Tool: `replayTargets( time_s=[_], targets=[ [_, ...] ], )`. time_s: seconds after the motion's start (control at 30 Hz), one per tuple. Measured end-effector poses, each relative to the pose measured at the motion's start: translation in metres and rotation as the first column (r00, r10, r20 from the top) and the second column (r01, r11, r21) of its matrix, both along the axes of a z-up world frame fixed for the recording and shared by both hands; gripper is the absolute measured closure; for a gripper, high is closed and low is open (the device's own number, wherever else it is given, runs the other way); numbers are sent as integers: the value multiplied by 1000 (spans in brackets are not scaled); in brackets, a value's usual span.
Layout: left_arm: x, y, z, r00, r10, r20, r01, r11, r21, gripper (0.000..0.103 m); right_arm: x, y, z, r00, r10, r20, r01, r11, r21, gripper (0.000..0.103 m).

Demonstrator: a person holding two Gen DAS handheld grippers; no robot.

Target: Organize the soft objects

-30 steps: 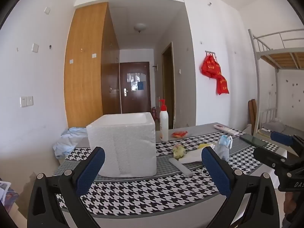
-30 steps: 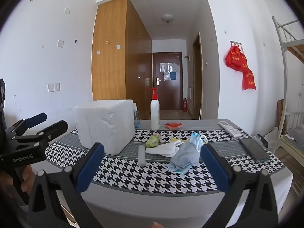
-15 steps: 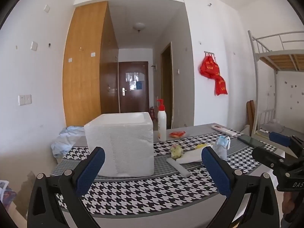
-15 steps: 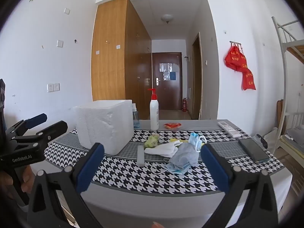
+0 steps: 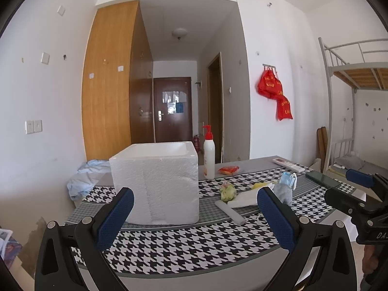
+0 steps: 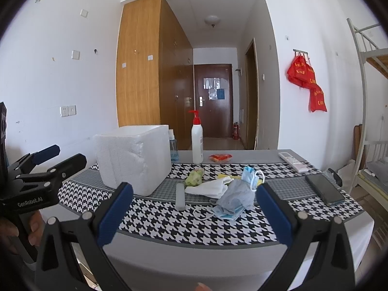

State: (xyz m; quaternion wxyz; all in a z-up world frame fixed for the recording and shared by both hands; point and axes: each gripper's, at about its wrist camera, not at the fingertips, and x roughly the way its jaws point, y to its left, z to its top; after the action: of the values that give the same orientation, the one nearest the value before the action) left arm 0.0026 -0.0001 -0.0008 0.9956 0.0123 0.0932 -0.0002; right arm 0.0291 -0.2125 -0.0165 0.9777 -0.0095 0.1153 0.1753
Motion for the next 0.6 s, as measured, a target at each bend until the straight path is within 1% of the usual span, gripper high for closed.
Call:
replayTargets(
  time_s=[0.1, 0.6],
  targets=[
    [0, 1, 0, 1000, -3, 0, 3, 1000, -6, 1, 0, -1, 0, 1000, 8, -5, -8, 1000, 10, 0],
    [-1, 5, -2, 1000, 0, 1, 0, 1000, -3, 1, -1, 0, 0, 1000, -2, 0, 2, 1000, 3, 0]
  ],
)
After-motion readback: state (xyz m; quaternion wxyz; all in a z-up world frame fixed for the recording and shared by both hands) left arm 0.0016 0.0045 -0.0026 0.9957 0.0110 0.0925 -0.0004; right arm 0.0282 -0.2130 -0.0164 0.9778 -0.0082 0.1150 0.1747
